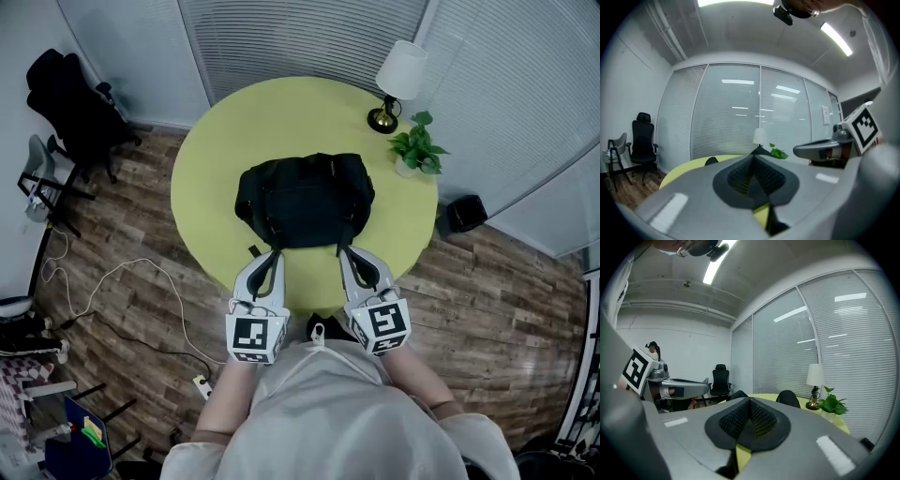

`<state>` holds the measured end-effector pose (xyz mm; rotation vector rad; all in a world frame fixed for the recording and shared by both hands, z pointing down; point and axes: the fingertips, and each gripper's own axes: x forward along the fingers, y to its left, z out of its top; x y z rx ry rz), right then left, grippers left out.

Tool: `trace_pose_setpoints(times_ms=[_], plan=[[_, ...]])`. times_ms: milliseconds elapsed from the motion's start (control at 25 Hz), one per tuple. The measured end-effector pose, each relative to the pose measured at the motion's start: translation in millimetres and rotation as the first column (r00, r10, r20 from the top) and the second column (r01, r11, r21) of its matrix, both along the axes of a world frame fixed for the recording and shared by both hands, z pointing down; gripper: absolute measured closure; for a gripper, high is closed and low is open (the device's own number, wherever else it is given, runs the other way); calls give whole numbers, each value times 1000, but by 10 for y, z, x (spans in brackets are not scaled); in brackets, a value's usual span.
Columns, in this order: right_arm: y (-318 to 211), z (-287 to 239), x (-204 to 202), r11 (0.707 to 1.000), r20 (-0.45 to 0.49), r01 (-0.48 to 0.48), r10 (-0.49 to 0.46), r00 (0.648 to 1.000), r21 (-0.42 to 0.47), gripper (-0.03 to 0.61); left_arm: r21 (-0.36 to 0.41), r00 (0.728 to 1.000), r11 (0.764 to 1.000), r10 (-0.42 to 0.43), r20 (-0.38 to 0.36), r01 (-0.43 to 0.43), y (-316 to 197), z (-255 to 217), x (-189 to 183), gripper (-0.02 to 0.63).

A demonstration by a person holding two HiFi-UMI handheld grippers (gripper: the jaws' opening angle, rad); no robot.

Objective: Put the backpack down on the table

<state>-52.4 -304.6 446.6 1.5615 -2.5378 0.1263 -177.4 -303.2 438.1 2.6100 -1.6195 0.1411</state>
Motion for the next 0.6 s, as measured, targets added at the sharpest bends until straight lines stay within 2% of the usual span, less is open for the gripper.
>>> trace_pose_setpoints(times_ms=[80,600], plan=[[-20,10,4,1000,1,2,-2,1000,-2,580,-2,1000,1000,8,19,-8,-18,26,32,606],[-216,51,106,1000,4,-17,17,1000,-12,580,-16,1000,1000,12,20,-12,-194,45,104,607]])
